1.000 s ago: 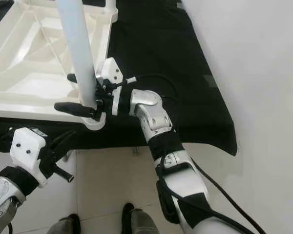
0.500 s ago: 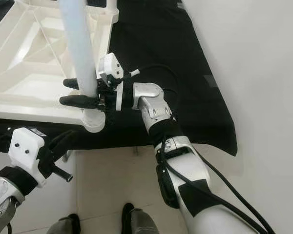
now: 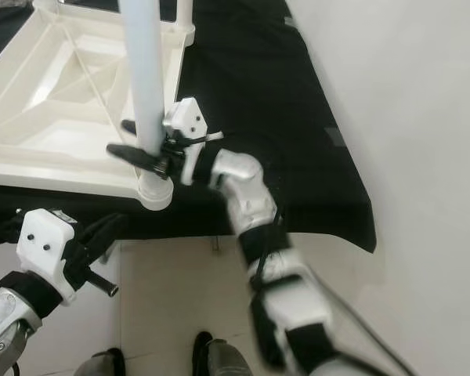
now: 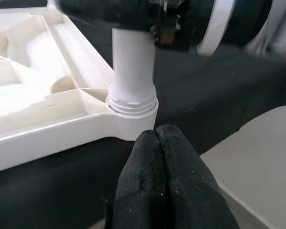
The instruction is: Building children table
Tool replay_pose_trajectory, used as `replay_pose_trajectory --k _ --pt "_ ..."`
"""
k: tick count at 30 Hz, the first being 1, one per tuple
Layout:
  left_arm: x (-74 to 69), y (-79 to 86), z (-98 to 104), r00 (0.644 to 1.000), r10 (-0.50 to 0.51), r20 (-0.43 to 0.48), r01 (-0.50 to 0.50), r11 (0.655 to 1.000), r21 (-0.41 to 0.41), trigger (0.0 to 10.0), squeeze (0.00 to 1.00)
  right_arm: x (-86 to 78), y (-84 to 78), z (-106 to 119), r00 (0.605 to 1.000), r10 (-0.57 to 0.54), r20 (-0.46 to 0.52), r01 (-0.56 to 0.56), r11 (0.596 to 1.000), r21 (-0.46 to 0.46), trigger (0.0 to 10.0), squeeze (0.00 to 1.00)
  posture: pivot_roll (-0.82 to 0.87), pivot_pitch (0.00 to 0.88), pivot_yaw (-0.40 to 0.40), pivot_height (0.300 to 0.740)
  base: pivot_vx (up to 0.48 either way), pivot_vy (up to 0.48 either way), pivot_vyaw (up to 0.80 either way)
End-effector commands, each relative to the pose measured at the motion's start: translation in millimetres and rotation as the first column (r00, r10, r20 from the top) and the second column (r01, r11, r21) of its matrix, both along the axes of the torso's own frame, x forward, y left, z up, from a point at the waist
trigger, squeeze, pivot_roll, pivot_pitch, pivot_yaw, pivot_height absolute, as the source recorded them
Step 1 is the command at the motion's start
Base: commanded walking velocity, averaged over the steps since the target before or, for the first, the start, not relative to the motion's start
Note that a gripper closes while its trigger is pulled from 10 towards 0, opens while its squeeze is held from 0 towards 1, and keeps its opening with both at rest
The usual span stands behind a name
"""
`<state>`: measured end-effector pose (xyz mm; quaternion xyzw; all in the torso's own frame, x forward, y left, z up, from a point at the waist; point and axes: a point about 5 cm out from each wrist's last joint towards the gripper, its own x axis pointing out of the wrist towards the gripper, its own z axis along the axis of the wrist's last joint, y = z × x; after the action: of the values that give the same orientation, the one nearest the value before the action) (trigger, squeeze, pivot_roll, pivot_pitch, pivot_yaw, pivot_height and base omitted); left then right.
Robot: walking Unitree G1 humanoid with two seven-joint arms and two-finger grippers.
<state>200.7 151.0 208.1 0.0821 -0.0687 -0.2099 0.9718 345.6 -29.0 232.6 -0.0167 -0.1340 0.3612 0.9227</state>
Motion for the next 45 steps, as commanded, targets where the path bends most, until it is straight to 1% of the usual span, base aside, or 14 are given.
replay_pose_trajectory --k 1,9,11,12,13,14,15,22,23,25,26,39,40,45 --pt "-1.7 2.4 -3.9 1.000 0.003 -0.026 -0.003 1.000 0.012 10.0 0.00 -8.2 -20.1 -70.8 0.946 -0.182 -0.268 0.156 0.981 -0.119 0.0 0.00 0.11 0.309 -0.181 0.740 0.000 0.000 0.00" --pt "-0.9 4.1 -4.4 1.000 0.018 -0.025 -0.018 1.000 0.025 10.0 0.00 -2.6 0.0 -59.3 0.971 -0.066 -0.230 0.044 0.994 -0.103 0.0 0.00 0.12 0.298 -0.190 0.740 0.000 0.000 0.00" --pt "-0.8 4.6 -4.4 0.999 0.021 -0.024 -0.021 0.999 0.027 10.0 0.00 0.0 2.9 -52.5 0.977 -0.033 -0.211 0.018 0.997 -0.072 4.2 0.00 0.12 0.296 -0.186 0.740 0.000 0.000 0.00" --pt "-0.4 3.9 -4.6 1.000 0.019 -0.024 -0.019 0.999 0.026 10.0 0.00 3.5 3.1 -44.2 0.984 -0.009 -0.179 0.002 0.999 -0.042 10.0 0.00 0.12 0.295 -0.185 0.740 0.000 0.000 0.00" --pt "-0.1 3.0 -4.8 1.000 0.017 -0.025 -0.016 1.000 0.025 10.0 0.00 2.9 3.2 -38.2 0.986 -0.016 -0.163 0.011 1.000 -0.027 10.0 0.00 0.12 0.294 -0.182 0.740 0.000 0.000 0.00" --pt "0.1 1.4 -5.1 1.000 0.011 -0.025 -0.011 1.000 0.023 10.0 0.00 2.0 4.2 -30.4 0.989 0.025 -0.143 -0.026 1.000 -0.007 10.0 0.78 0.12 0.292 -0.183 0.740 0.000 0.000 0.00" --pt "0.3 0.2 -5.2 1.000 0.008 -0.026 -0.007 1.000 0.023 10.0 0.00 2.2 4.3 -23.0 0.989 0.065 -0.129 -0.064 0.998 0.011 10.0 1.00 0.12 0.291 -0.184 0.740 0.000 0.000 0.00" --pt "1.4 -0.2 -4.9 1.000 0.009 -0.022 -0.009 1.000 0.021 10.0 0.00 1.2 1.6 5.4 0.959 0.280 -0.037 -0.280 0.960 0.004 10.0 1.00 0.13 0.287 -0.189 0.740 0.000 0.000 0.00" --pt "1.6 -0.4 -4.7 1.000 0.011 -0.021 -0.010 1.000 0.021 10.0 0.00 0.3 -1.1 9.0 0.923 0.385 -0.011 -0.385 0.922 -0.051 10.0 0.39 0.13 0.284 -0.190 0.740 0.000 0.000 0.00" --pt "1.8 -0.5 -4.6 1.000 0.012 -0.019 -0.011 1.000 0.021 10.0 0.00 -0.6 -3.4 10.5 0.893 0.451 -0.001 -0.449 0.889 -0.090 10.0 0.39 0.13 0.284 -0.190 0.740 0.000 0.000 0.00" --pt "1.8 -1.1 -4.5 1.000 0.011 -0.018 -0.011 1.000 0.020 10.0 0.00 -0.8 -7.5 9.3 0.844 0.536 -0.004 -0.529 0.831 -0.171 10.0 0.00 0.15 0.282 -0.187 0.740 0.000 0.000 0.00" --pt "-0.7 -2.0 -4.3 1.000 0.012 -0.018 -0.011 1.000 0.028 10.0 0.00 18.5 -13.1 26.1 0.758 0.649 -0.065 -0.638 0.717 -0.280 10.0 0.00 0.18 0.287 -0.191 0.740 0.000 0.000 0.00" --pt "-1.5 -2.0 -4.9 1.000 0.010 -0.022 -0.010 0.999 0.032 10.0 0.00 20.5 -13.0 26.2 0.757 0.650 -0.072 -0.640 0.714 -0.286 2.6 0.00 0.18 0.288 -0.191 0.740 0.000 0.000 0.00" --pt "-3.5 -1.7 -5.7 1.000 0.009 -0.028 -0.008 0.999 0.038 10.0 0.00 23.0 -14.5 26.3 0.748 0.658 -0.089 -0.652 0.702 -0.288 0.0 0.00 0.19 0.292 -0.189 0.740 0.000 0.000 0.00"
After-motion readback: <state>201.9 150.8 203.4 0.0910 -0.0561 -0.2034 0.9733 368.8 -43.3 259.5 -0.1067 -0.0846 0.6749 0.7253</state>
